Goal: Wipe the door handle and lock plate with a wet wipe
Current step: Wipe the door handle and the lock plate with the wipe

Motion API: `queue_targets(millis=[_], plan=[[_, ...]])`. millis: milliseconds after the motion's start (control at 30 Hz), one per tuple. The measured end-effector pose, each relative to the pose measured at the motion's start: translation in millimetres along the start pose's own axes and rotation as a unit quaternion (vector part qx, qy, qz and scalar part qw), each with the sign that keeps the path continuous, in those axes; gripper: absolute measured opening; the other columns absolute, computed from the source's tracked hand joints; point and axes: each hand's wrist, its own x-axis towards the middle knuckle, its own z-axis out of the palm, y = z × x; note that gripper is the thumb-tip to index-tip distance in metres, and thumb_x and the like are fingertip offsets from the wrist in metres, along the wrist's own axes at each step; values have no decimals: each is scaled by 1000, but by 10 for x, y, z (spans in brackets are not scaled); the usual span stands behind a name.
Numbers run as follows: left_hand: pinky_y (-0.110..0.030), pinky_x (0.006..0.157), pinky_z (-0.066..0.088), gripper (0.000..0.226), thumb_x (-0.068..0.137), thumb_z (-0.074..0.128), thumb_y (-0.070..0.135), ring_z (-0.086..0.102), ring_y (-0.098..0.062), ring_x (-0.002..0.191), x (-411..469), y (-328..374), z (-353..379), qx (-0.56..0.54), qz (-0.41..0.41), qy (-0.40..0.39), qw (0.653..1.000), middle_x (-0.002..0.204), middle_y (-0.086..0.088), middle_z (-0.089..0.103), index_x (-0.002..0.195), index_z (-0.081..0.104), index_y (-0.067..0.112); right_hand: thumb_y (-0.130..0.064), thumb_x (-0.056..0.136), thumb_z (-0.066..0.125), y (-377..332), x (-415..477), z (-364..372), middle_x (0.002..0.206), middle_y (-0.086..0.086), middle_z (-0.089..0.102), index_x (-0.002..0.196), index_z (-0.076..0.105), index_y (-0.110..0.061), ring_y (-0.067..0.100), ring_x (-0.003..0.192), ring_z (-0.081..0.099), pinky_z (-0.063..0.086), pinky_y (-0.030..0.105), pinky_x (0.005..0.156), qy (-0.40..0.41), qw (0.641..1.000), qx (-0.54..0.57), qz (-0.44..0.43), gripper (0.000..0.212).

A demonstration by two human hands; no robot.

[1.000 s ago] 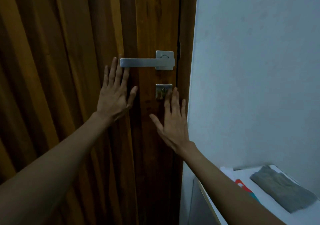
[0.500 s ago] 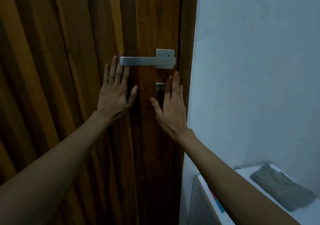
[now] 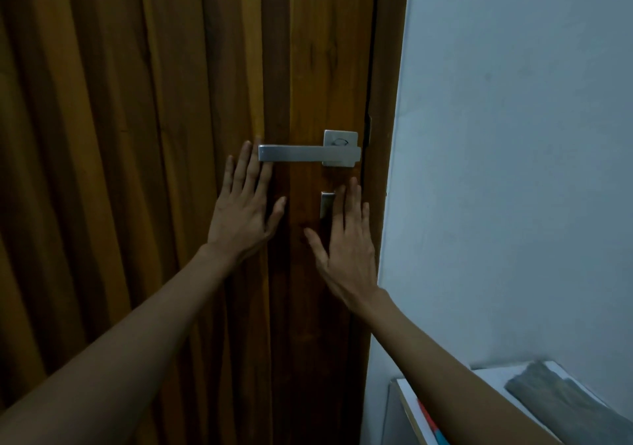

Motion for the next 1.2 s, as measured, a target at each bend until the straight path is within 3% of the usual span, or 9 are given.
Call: queue_targets(millis=[333, 533, 733, 900, 1200], plan=[[-40, 126, -3, 85, 98, 29, 60, -11, -23, 153, -314, 180, 107, -71, -44, -5, 997, 165, -14, -7, 157, 4, 6, -55, 99, 37, -95, 200, -48, 163, 7, -15, 155, -3, -6, 20, 151, -12, -9, 38, 123, -15, 998, -40, -51, 84], [-42, 126, 1, 91, 95, 32, 65, -10, -24, 153, -376, 140, 119, -39, -30, -26, 998, 165, -13, -9, 157, -1, 8, -56, 100, 36, 195, -167, 108, 164, 8, -4, 155, 1, -10, 21, 152, -3, -2, 44, 124, -39, 978, -151, -137, 80], [-41, 126, 0, 90, 96, 32, 64, -10, -26, 153, -379, 155, 103, -16, -23, -16, 999, 164, -13, -9, 156, 1, 5, -54, 100, 36, 32, 132, 23, 162, 10, -8, 155, 7, -4, 24, 152, -3, 1, 45, 124, -8, 985, -133, -113, 80], [-41, 126, -1, 90, 96, 31, 64, -9, -27, 153, -376, 144, 103, -16, -25, -27, 999, 165, -13, -8, 157, 1, 6, -53, 101, 36, 242, -158, 69, 164, 10, 1, 155, 9, -8, 21, 152, -3, 0, 45, 124, -35, 970, -178, -159, 76], [-42, 126, 0, 90, 96, 30, 65, -11, -26, 153, -372, 152, 91, -12, -27, -33, 999, 165, -14, -8, 157, 1, 6, -53, 100, 34, 36, 27, 70, 164, 14, -3, 155, 5, -5, 24, 152, -5, -5, 43, 123, 10, 992, -120, -34, 79]])
